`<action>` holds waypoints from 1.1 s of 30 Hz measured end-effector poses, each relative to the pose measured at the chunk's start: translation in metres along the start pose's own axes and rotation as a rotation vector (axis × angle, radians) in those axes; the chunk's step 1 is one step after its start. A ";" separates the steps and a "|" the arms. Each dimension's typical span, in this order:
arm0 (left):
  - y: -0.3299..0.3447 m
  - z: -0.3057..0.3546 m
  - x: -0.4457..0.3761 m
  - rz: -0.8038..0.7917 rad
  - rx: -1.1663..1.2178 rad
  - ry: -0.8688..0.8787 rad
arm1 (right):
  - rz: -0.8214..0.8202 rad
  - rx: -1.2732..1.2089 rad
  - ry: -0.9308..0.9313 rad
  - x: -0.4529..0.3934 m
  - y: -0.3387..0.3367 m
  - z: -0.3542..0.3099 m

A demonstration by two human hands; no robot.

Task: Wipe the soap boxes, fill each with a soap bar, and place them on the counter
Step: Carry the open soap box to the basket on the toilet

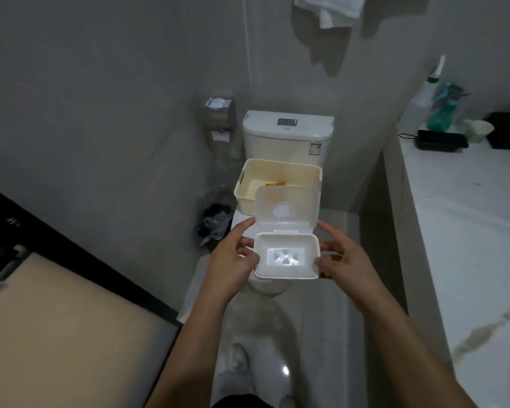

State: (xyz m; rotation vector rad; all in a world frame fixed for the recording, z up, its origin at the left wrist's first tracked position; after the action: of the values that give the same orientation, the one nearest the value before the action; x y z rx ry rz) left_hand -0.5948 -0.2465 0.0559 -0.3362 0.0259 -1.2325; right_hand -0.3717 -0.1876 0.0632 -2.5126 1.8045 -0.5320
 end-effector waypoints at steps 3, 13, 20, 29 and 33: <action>0.005 -0.009 -0.036 -0.020 0.000 -0.016 | 0.032 -0.007 0.029 -0.033 0.003 0.009; 0.008 -0.036 -0.196 -0.193 -0.059 -0.054 | 0.195 0.001 0.118 -0.162 0.027 0.025; 0.012 -0.082 -0.279 -0.263 -0.145 -0.106 | 0.268 0.079 0.191 -0.240 0.050 0.042; 0.043 -0.171 -0.314 -0.290 -0.222 -0.148 | 0.295 0.119 0.331 -0.288 0.069 0.122; 0.065 -0.216 -0.320 -0.283 -0.238 -0.174 | 0.286 0.138 0.390 -0.304 0.075 0.172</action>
State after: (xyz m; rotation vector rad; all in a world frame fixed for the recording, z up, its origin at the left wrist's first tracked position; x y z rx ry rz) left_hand -0.6866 0.0175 -0.2179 -0.6718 -0.0259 -1.4792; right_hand -0.4789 0.0336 -0.1959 -2.1198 2.1115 -1.1466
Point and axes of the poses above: each hand's wrist, its own x-axis away from the middle knuckle, its own y-axis out of the palm, z = x × y, the point moved 4 cm from there along -x, towards the middle knuckle
